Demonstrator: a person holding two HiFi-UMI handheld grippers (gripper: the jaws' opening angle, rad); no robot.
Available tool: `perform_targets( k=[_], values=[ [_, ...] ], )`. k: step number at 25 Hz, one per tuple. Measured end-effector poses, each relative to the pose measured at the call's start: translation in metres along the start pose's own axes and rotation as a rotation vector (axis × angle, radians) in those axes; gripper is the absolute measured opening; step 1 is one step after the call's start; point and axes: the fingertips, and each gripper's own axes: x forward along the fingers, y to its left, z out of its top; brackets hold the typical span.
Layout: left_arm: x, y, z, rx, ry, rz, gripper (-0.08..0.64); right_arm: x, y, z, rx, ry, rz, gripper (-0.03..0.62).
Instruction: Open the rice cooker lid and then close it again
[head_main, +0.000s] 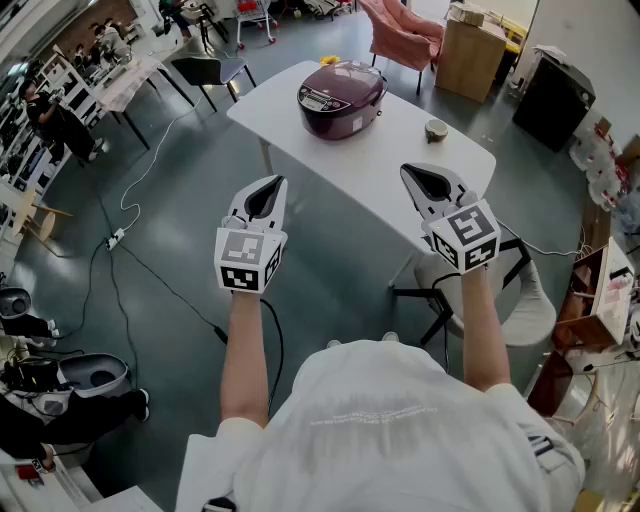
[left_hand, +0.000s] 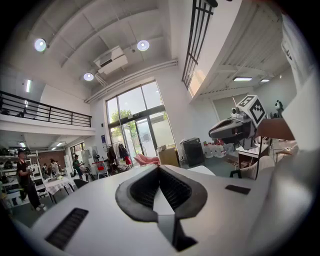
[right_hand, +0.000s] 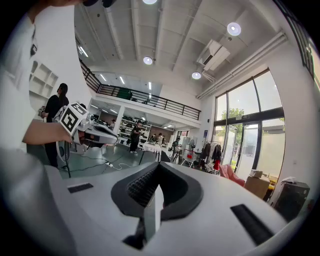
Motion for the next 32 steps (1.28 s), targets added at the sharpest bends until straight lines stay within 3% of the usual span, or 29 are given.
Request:
perform_targets(
  k=[8,12,17,20,22,26,32],
  values=[
    [0.001,0.020,-0.008,-0.021,-0.005,0.020,0.017,0.013,0.002,0.009,0.099,-0.054,0.023,0.025],
    [-0.001,0.030,-0.014,-0.036,-0.011,0.014,0.017,0.025,0.012,0.008,0.071,-0.021,0.051,0.025],
    [-0.004,0.038,-0.021,-0.037,-0.015,-0.016,0.024,0.036,0.019,0.008,0.065,-0.036,0.026,0.028],
    [-0.005,0.045,-0.025,-0.026,-0.015,-0.030,0.113,0.043,0.023,0.008,0.088,-0.038,0.021,0.033],
    [-0.006,0.051,-0.028,-0.018,-0.012,-0.036,0.132,0.048,0.025,0.008,0.108,-0.040,0.015,0.112],
    [-0.014,0.061,-0.037,-0.018,-0.016,-0.040,0.147,0.054,0.033,0.010,0.116,-0.037,0.002,0.168],
    [-0.015,0.074,-0.048,-0.048,-0.021,-0.038,0.147,0.065,0.047,0.009,0.072,-0.011,0.015,0.175]
  ],
)
